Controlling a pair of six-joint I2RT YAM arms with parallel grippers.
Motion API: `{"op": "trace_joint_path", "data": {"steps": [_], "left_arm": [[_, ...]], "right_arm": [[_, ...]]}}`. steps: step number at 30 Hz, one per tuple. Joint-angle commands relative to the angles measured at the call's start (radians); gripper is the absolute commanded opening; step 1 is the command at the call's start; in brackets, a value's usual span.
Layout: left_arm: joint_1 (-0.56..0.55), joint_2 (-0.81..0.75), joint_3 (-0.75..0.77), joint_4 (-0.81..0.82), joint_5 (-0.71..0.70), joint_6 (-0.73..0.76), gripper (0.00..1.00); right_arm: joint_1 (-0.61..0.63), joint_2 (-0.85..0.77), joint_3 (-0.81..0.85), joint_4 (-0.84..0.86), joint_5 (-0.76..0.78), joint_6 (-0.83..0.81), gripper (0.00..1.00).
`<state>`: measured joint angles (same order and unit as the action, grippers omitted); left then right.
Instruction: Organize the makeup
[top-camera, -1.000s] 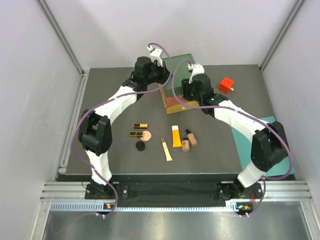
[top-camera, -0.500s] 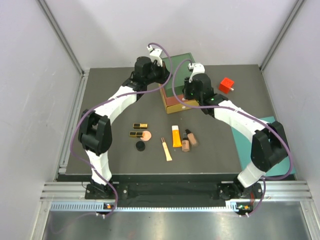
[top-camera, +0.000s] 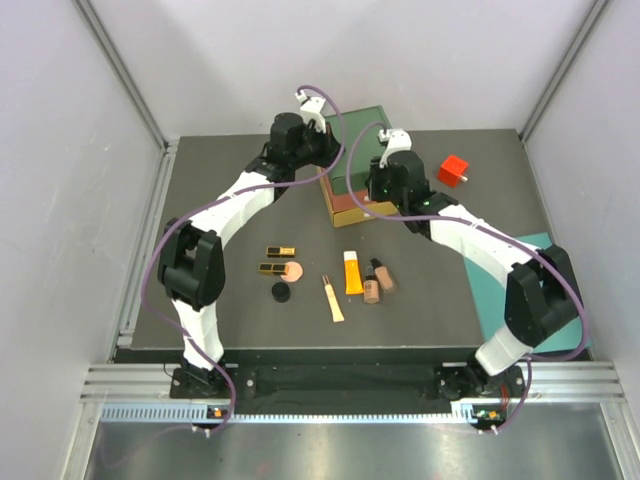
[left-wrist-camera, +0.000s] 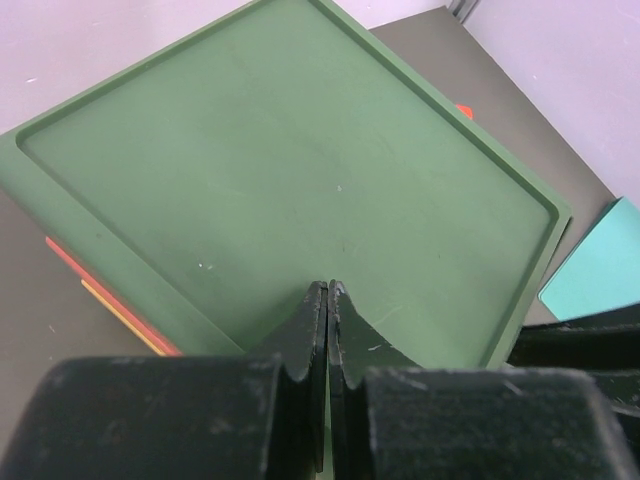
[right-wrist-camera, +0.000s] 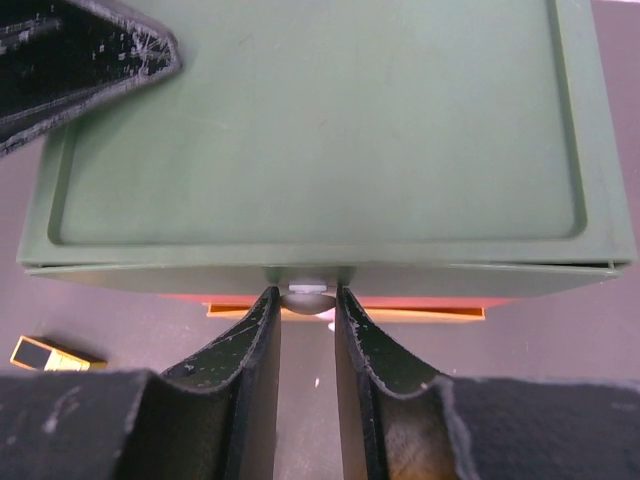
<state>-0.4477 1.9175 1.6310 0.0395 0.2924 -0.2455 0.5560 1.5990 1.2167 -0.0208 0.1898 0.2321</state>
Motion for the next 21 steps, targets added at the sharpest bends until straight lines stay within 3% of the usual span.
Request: {"op": "trace_joint_path", "data": {"steps": [1, 21], "left_arm": [[-0.005, 0.035, 0.006, -0.084, -0.030, 0.020, 0.00], [-0.005, 0.048, 0.000, -0.090, -0.052, 0.017, 0.00]], "right_arm": [[0.013, -0.086, -0.026, 0.022, -0.006, 0.012, 0.00], [0.041, -0.312, -0.226, -0.103, 0.019, 0.075, 0.00]]}}
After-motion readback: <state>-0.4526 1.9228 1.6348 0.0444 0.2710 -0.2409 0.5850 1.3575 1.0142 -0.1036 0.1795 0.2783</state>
